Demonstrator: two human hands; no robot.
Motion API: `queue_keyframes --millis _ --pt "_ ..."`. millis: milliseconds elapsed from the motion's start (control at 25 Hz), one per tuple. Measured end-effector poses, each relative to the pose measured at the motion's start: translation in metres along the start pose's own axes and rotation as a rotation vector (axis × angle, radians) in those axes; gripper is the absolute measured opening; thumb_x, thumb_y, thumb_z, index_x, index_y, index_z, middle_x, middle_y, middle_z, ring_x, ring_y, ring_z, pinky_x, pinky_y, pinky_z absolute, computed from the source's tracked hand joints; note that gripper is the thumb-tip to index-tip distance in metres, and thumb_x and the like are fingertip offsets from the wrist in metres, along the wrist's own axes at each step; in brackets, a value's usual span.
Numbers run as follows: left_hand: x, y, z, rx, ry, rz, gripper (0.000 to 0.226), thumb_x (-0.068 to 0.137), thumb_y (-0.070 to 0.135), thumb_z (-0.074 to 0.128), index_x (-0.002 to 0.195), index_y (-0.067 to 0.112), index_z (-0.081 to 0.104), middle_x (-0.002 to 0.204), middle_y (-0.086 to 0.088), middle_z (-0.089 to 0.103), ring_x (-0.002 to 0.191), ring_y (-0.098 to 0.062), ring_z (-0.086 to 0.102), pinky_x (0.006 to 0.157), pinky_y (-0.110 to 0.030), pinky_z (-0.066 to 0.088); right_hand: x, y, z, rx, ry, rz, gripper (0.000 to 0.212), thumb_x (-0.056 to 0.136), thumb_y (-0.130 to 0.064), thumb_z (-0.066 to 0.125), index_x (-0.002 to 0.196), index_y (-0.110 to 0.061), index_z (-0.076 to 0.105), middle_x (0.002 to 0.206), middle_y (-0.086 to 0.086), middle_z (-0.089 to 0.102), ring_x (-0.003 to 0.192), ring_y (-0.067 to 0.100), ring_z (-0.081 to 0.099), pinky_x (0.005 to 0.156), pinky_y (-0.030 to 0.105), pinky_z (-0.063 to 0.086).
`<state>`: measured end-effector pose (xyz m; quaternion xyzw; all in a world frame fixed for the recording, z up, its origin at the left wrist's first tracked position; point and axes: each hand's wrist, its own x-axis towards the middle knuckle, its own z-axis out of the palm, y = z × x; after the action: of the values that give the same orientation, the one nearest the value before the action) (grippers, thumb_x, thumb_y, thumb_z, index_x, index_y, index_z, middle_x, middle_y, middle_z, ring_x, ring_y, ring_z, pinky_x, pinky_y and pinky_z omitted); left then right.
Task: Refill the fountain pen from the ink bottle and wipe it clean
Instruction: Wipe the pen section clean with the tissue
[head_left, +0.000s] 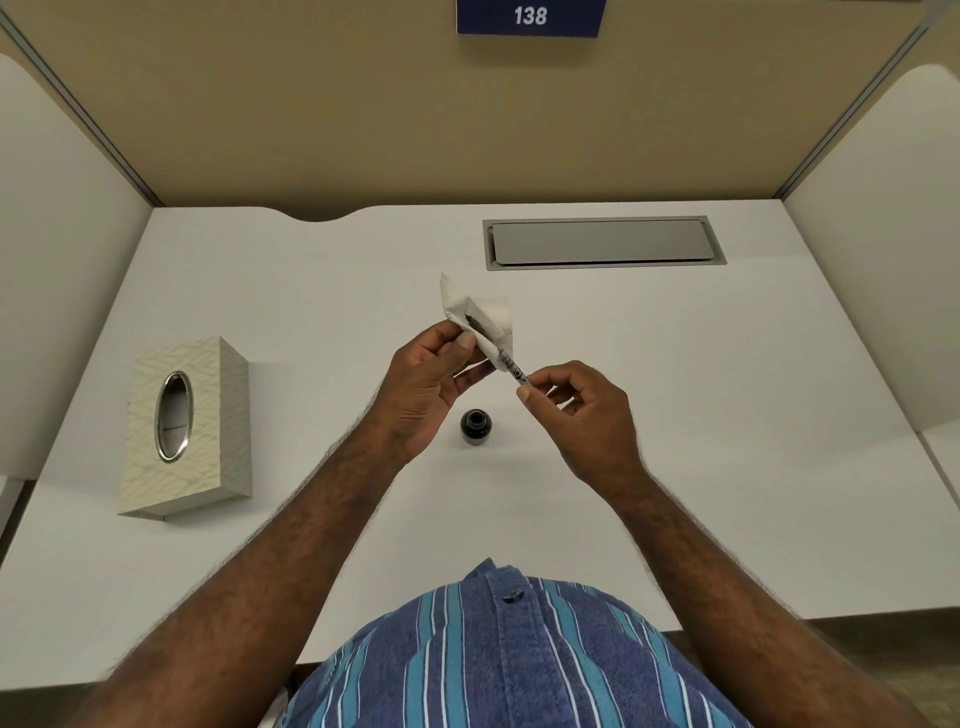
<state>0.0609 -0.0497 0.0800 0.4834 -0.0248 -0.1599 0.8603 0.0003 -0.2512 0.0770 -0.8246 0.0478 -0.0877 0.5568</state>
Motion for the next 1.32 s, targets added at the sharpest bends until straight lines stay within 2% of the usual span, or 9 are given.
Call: queue_keyframes --millis 320,640,840,1000,1160,1320 --pt "0.0027 0.0002 -0.0039 -0.050 0.052 -0.013 0.028 0.105 0.015 0.056 0.128 0.004 0.066 0.128 -0.015 0.070 0.119 -0.031 0.067 0.100 -0.041 0.053 0.0009 -0.0013 -0.0006 0.026 -0.002 0.023 0.007 0.089 -0.033 0.082 0.088 -0.033 0.075 0.092 -0.014 0.076 0.072 0.008 0.065 0.062 0.019 0.050" --pt "0.0037 0.0001 0.0012 0.041 0.239 -0.006 0.027 0.101 0.013 0.061 0.124 0.000 0.068 0.115 -0.017 0.076 0.108 -0.035 0.074 0.087 -0.041 0.060 0.0000 0.0018 0.0023 -0.004 0.006 0.011 0.007 0.086 -0.035 0.082 0.086 -0.033 0.075 0.089 -0.015 0.075 0.070 0.008 0.064 0.060 0.015 0.048" --pt "0.0012 0.0033 0.0018 0.105 0.199 0.035 0.023 0.102 0.013 0.060 0.120 0.004 0.072 0.115 -0.016 0.077 0.103 -0.034 0.075 0.083 -0.041 0.060 0.0002 0.0048 0.0025 -0.054 0.022 0.007 0.007 0.086 -0.035 0.081 0.086 -0.033 0.075 0.089 -0.018 0.075 0.069 0.009 0.063 0.062 0.013 0.047" --pt "0.0001 0.0055 0.0002 0.167 0.155 0.074 0.024 0.103 0.006 0.057 0.122 0.007 0.072 0.114 -0.013 0.078 0.097 -0.029 0.076 0.080 -0.037 0.061 0.0007 0.0045 0.0012 -0.053 0.032 0.017 0.007 0.085 -0.035 0.081 0.087 -0.033 0.075 0.087 -0.019 0.074 0.068 0.009 0.062 0.062 0.012 0.046" --pt "-0.0030 0.0084 0.0017 0.201 0.125 0.109 0.024 0.097 0.008 0.068 0.116 0.021 0.077 0.116 -0.011 0.078 0.103 -0.027 0.076 0.078 -0.033 0.061 0.0002 0.0026 0.0018 -0.033 0.034 0.007 0.008 0.085 -0.031 0.082 0.086 -0.031 0.075 0.084 -0.015 0.074 0.066 0.008 0.060 0.061 0.014 0.048" --pt "-0.0034 0.0078 0.0019 0.202 0.137 0.119 0.022 0.094 0.012 0.073 0.113 0.022 0.078 0.113 -0.011 0.079 0.100 -0.025 0.075 0.074 -0.029 0.059 -0.0009 -0.0011 0.0020 -0.058 0.036 -0.041 0.009 0.084 -0.028 0.083 0.087 -0.031 0.075 0.083 -0.012 0.073 0.064 0.011 0.059 0.060 0.019 0.050"
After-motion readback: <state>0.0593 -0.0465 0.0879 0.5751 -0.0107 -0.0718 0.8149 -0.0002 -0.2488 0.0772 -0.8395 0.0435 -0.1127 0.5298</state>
